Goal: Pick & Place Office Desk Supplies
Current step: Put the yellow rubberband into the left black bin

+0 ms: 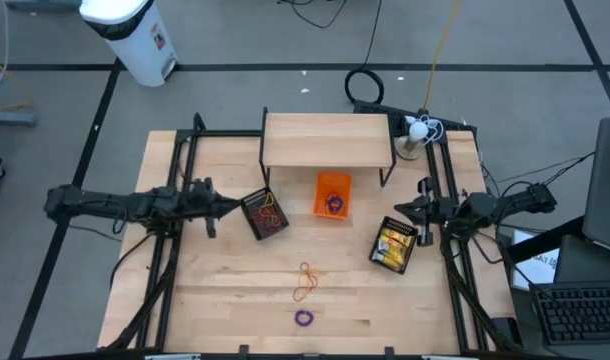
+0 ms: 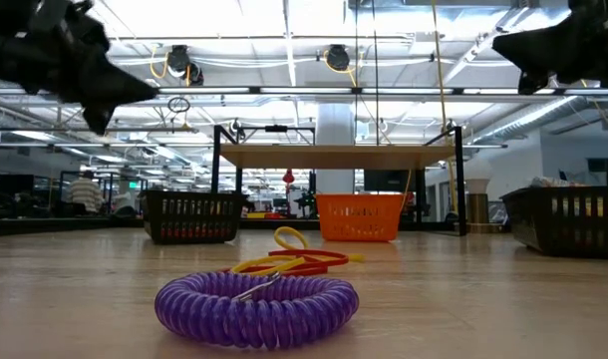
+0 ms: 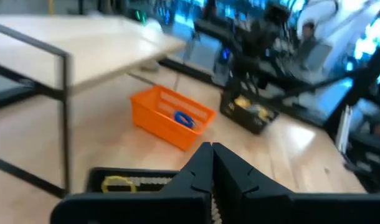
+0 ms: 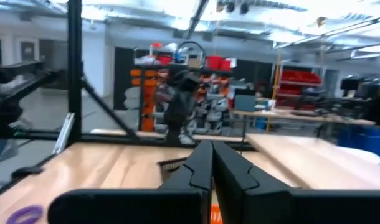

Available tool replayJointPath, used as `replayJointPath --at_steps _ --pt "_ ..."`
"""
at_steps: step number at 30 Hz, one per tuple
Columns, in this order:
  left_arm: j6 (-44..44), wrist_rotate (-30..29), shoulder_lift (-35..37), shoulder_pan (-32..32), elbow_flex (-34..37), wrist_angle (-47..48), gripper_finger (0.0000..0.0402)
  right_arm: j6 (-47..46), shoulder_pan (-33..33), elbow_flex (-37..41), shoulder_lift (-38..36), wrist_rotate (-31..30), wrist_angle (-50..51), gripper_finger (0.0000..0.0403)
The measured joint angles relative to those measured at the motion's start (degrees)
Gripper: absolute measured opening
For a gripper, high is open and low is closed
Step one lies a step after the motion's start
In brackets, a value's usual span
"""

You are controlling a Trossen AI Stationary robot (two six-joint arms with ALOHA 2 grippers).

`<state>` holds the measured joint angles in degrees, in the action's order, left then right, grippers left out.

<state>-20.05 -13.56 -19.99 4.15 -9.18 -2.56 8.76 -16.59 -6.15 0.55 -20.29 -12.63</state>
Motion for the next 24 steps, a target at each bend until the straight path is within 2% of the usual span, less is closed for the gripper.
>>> replayJointPath --at_steps 3,7,12,17,21,24 --pt "0.6 -0.02 -15.06 2.86 -6.78 -2.16 0.0006 1.69 -0.01 1.39 -0.01 -0.69 -3.94 0.0003" --pt "2.76 -0.1 -38.82 5.37 -20.55 -3.4 0.0003 4.01 0.01 2.19 -0.05 -0.64 -9.04 0.0004" --pt "6.08 8.53 -61.97 6.21 -38.04 3.15 0.0019 2.6 -0.01 2.31 -0.01 -0.55 -7.71 0.0004" --pt "7.42 13.99 -76.98 7.13 -50.9 13.68 0.0067 2.49 -0.01 2.4 0.14 -0.5 -5.08 0.0004" --pt "8.69 17.66 -83.59 8.1 -58.3 21.35 0.012 2.48 -0.01 2.42 0.12 -0.48 -4.7 0.0004" --pt "9.33 20.0 -87.1 8.93 -61.06 22.85 0.0159 2.53 -0.01 2.46 0.14 -0.5 -4.66 0.0004"
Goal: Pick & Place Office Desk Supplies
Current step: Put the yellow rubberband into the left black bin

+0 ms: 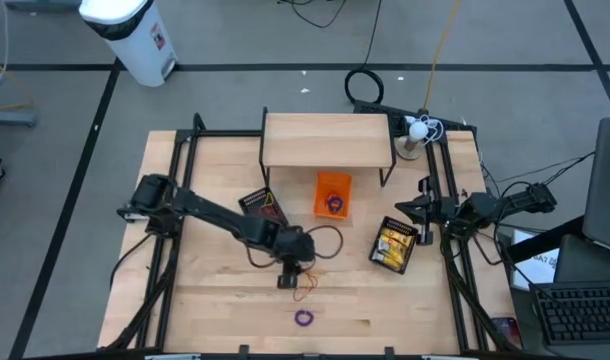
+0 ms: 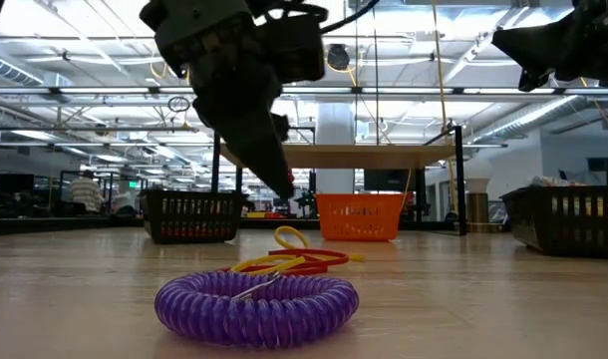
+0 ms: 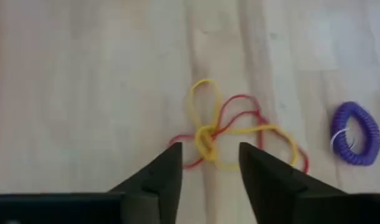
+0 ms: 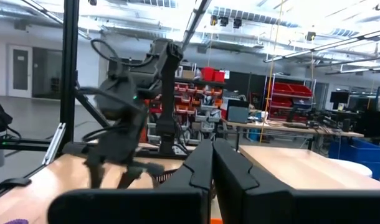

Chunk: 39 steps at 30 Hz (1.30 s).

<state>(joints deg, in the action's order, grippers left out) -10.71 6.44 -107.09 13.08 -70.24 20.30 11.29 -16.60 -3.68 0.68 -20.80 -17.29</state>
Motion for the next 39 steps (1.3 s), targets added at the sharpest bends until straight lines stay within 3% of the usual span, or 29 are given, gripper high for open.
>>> replayJointPath --at_steps 8,15,21,34,39 --pt "-0.32 1.54 -2.63 0.77 -1.49 1.07 0.0208 -0.07 0.0 0.04 -0.02 -0.08 -0.01 0.0004" --pt "-0.56 -2.92 -2.47 1.21 -1.49 0.57 0.0191 -0.07 0.0 0.07 -0.02 -0.07 0.01 0.0004" --pt "-0.77 -3.08 -2.91 1.21 -1.49 -1.27 0.0183 -0.02 0.0 0.09 -0.02 -0.09 0.05 0.0004" --pt "-1.52 -1.95 -6.32 1.27 -1.38 -1.78 0.0213 -0.04 0.0 0.11 0.01 -0.13 0.59 0.0004" --pt "-1.21 -1.97 -6.3 1.27 -1.38 -1.6 0.0186 -0.03 0.01 0.11 0.0 -0.13 0.57 0.0004"
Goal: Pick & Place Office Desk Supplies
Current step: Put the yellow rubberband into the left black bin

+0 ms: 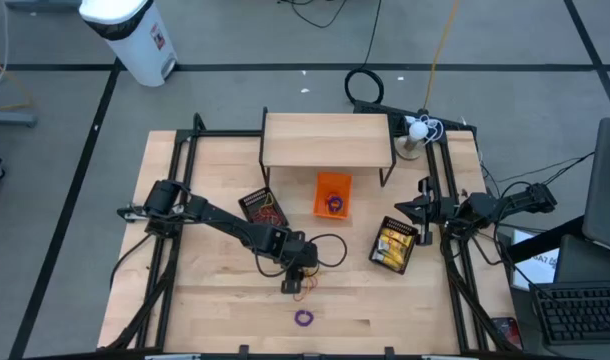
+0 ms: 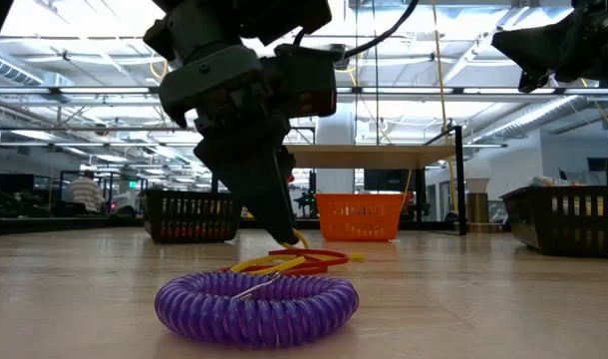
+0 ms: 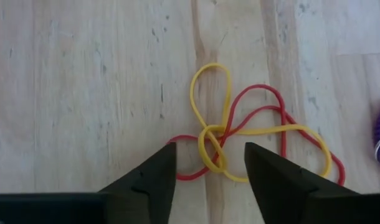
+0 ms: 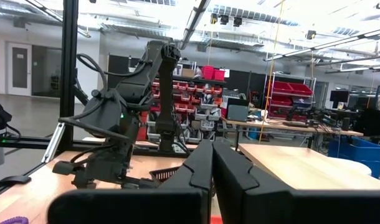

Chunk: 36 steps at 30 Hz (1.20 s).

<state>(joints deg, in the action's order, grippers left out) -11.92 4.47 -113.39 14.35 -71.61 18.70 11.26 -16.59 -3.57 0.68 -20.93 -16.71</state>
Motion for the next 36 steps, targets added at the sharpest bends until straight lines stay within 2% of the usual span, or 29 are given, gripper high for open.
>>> replayJointPath --at_steps 4,9,11,16,20,24,26,29,33,36 --pt "0.99 -0.02 0.01 0.0 0.0 -0.23 0.0133 0.05 0.01 0.0 -0.01 0.0 0.16 0.0004" --pt "2.85 -0.08 0.01 0.0 0.0 -0.09 0.0034 0.07 0.01 0.0 -0.01 0.0 0.31 0.0004" --pt "3.1 -0.75 0.08 0.0 0.0 -0.03 0.0011 0.07 0.01 0.0 -0.01 0.0 0.31 0.0004" --pt "4.78 -3.06 5.01 0.03 0.0 1.33 0.0005 0.11 0.0 0.0 -0.01 0.02 0.35 0.0004" --pt "5.83 -4.2 13.06 1.34 0.0 1.38 0.0006 0.1 -0.01 0.0 -0.01 0.02 0.48 0.0004" --pt "6.54 -8.72 21.18 4.13 0.05 2.46 0.0004 0.07 -0.01 0.0 -0.03 0.02 0.68 0.0004" --pt "7.32 -10.62 23.92 5.46 1.57 -0.76 0.0005 0.01 0.0 0.0 -0.03 0.02 0.7 0.0004" --pt "5.69 -11.0 24.6 6.62 3.18 -3.22 0.0003 -0.02 0.0 0.0 -0.03 0.02 0.7 0.0004" --pt "6.62 -17.92 24.41 9.04 3.45 -2.46 0.0003 -0.48 0.01 0.0 -0.01 0.02 0.7 0.0004" --pt "7.21 -19.09 25.29 9.32 3.26 -2.01 0.0003 -1.08 0.02 0.0 -0.01 0.04 0.73 0.0004"
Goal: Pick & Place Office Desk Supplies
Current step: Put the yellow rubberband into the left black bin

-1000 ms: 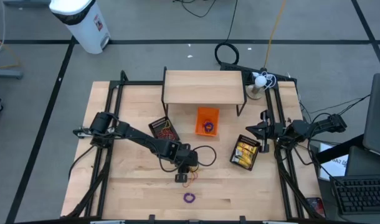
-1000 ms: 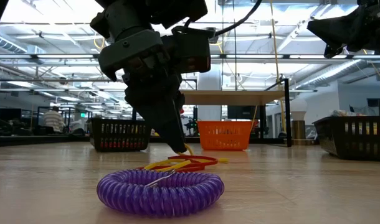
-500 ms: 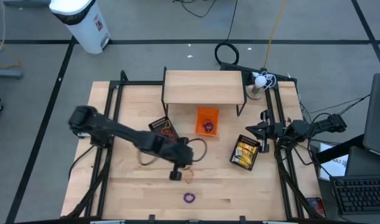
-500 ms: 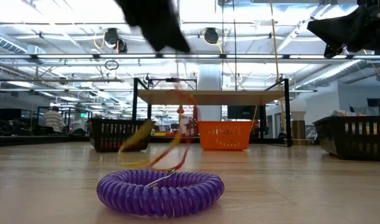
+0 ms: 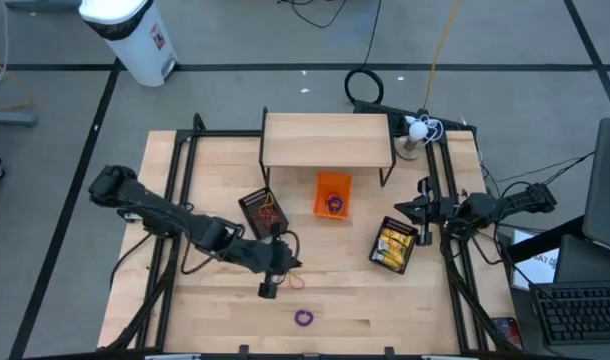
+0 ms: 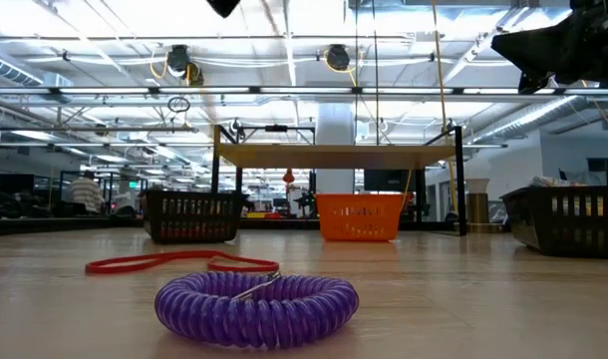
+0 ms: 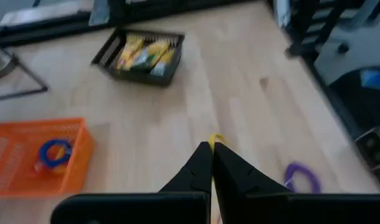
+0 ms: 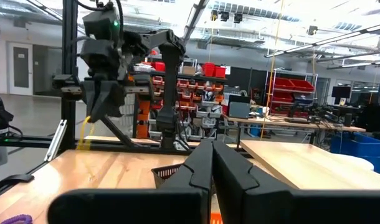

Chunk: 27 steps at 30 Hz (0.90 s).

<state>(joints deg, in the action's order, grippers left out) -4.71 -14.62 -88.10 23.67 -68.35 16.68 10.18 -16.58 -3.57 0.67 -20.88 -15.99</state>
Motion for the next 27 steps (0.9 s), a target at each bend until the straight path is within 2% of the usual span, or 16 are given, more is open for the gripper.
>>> replayJointPath --at_steps 2,6,9,12,15,19,21,27 --pt "0.2 -3.44 2.39 0.96 0.28 3.46 0.0002 -0.04 0.0 0.0 0.0 -0.01 0.0 0.0004" --pt "2.14 -13.59 10.85 4.12 1.84 3.63 0.0002 0.05 -0.01 0.0 0.0 0.0 0.02 0.0004" --pt "1.35 -19.21 19.72 5.51 6.89 2.59 0.0002 0.41 -0.02 0.01 0.0 0.0 0.15 0.0004" --pt "-1.36 -24.94 30.06 5.72 15.46 0.63 0.0002 0.43 -0.02 0.0 0.02 0.0 0.11 0.0004" --pt "-4.63 -27.33 41.1 5.43 25.43 -3.1 0.0001 0.17 0.0 0.02 0.0 0.0 0.04 0.0004" --pt "-3.76 -25.89 53.78 4.86 36.76 -11.48 0.0001 -0.27 -0.02 0.0 0.01 0.0 0.03 0.0004" --pt "-2.59 -25.86 59.02 4.91 40.2 -12.64 0.0001 -0.27 0.0 0.02 0.02 0.0 0.02 0.0004" --pt "-0.79 -32.0 75.16 4.33 46.03 -10.45 0.0001 -0.04 -0.02 0.01 0.02 -0.02 0.0 0.0004"
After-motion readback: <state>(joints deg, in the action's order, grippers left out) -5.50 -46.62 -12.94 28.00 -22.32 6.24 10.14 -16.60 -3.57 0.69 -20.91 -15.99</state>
